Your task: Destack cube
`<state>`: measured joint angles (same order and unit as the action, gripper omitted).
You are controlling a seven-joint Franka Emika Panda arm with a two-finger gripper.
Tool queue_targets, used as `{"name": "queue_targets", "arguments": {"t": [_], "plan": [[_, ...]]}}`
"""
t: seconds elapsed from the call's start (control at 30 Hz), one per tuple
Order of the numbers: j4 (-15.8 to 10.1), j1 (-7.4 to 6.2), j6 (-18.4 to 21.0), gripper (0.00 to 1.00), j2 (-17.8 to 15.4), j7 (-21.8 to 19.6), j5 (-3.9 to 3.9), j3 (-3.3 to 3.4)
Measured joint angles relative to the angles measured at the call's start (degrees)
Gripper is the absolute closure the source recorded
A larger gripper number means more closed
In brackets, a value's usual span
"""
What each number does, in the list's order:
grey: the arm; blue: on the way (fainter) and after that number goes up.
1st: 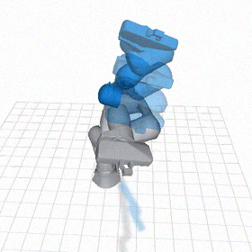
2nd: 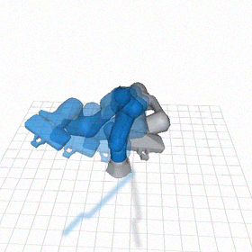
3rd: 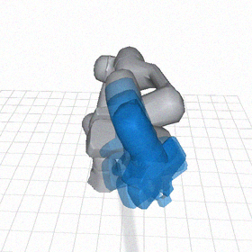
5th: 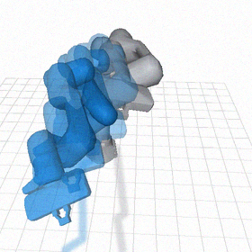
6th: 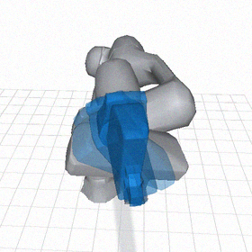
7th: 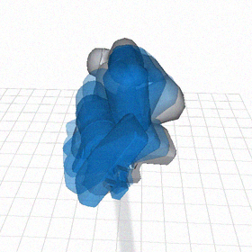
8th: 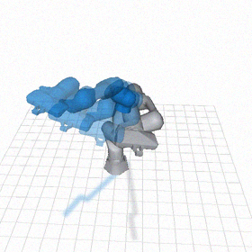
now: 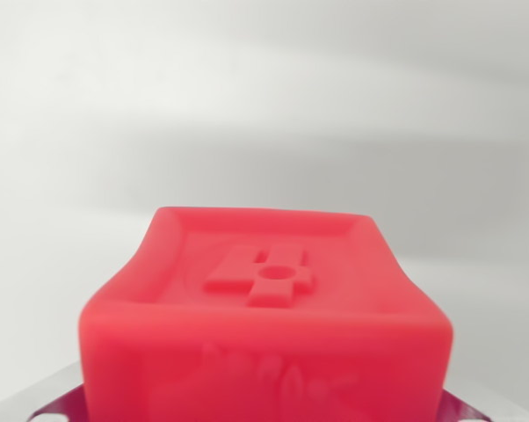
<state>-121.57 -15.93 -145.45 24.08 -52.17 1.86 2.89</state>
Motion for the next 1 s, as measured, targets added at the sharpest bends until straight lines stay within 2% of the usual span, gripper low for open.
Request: {"name": "queue_targets", "arguments": {"t": [1.0], "plan": [[3.9, -4.90, 0.3, 1.00, 3.3, -12.4, 0.13, -0.07]]}}
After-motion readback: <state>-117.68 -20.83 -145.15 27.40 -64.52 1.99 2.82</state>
